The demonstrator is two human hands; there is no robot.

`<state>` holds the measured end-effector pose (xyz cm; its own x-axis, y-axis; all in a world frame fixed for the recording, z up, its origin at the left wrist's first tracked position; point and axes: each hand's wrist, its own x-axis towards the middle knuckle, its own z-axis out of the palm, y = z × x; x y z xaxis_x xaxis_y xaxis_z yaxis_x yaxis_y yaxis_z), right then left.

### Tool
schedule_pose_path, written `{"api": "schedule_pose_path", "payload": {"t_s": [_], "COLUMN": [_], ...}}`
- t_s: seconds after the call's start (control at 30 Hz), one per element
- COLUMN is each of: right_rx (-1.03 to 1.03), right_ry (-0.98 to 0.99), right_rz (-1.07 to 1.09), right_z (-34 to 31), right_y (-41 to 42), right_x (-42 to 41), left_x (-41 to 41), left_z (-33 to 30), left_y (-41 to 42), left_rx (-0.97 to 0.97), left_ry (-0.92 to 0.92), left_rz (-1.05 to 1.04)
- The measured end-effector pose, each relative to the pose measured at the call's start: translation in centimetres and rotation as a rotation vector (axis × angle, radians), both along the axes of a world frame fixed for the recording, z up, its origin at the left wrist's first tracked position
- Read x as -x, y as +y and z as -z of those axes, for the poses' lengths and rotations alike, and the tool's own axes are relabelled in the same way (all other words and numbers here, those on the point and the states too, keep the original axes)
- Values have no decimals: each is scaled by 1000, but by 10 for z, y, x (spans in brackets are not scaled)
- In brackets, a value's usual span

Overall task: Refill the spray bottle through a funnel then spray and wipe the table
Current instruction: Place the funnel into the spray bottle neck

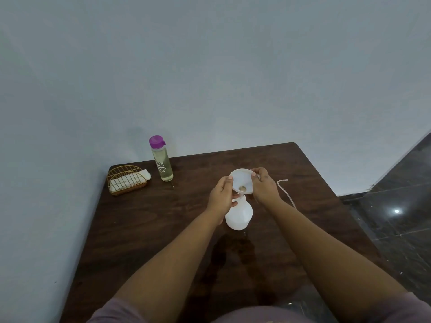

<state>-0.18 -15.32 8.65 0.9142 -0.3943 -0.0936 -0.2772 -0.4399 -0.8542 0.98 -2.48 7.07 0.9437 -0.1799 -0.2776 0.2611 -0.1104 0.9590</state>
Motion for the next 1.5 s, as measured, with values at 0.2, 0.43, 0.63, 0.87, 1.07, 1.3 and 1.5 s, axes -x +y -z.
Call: {"api": "schedule_pose_path", "payload": {"t_s": [0.2, 0.43, 0.63, 0.87, 1.07, 1.3, 1.5], "right_rx": [17, 25, 13, 45, 79, 74, 104], "right_ry": [14, 55, 55, 78, 104, 89, 24], "right_rz": [5, -4, -8, -30, -64, -68, -29], "right_z": [3, 15, 18, 23, 23, 21, 20], "right_y": [0, -1, -3, -3, -5, -7, -7], "right_x": [0, 1, 2, 2, 0, -2, -4], "left_x": [2, 5, 7, 6, 4, -1, -8], "left_z": [4, 14, 16, 20, 23, 20, 21], "left_y": [0, 2, 1, 1, 2, 2, 9], "left_rx": [-54, -68, -86, -116, -101, -107, -136], "left_ry": [-46, -12, -16, -43, -3, -25, -61], "left_rz": [-2, -19, -22, -43, -60, -82, -112]}}
